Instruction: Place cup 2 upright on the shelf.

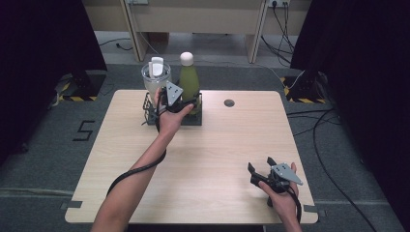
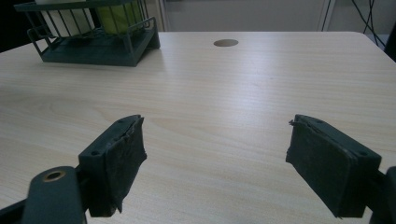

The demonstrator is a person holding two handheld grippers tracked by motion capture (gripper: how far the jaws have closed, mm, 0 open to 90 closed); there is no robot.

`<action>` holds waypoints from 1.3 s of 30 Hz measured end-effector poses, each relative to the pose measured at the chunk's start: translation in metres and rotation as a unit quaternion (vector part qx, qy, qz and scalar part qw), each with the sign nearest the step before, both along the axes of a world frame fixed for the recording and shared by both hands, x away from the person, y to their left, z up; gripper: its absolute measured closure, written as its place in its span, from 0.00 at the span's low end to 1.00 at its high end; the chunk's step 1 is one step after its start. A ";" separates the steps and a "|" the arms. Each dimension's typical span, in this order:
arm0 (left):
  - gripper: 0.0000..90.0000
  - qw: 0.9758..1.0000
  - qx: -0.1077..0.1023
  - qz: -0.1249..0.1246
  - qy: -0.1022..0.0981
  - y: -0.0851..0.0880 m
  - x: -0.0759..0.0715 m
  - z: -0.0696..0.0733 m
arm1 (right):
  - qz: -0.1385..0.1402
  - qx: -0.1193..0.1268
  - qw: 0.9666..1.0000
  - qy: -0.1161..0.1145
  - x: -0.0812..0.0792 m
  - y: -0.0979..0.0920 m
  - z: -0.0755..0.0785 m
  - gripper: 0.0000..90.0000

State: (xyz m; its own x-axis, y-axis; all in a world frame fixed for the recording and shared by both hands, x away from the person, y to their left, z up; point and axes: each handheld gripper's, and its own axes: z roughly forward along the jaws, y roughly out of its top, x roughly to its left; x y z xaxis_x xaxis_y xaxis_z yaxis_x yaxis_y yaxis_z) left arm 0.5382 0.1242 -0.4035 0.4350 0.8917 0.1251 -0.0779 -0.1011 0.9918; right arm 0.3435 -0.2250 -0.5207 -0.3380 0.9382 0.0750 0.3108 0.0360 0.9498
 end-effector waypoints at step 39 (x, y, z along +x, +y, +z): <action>0.16 0.999 0.023 -0.020 0.012 0.049 -0.055 -0.017 | -0.004 -0.001 1.000 0.001 0.000 0.000 0.000 0.21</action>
State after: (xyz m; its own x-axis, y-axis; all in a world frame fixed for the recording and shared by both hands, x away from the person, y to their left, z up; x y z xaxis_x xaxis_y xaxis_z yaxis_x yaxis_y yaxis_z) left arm 0.4837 0.1730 -0.4207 0.4738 0.8670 0.1542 -0.0583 -0.1438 0.9879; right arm 0.3433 -0.2248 -0.5206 -0.3306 0.9408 0.0743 0.3132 0.0350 0.9491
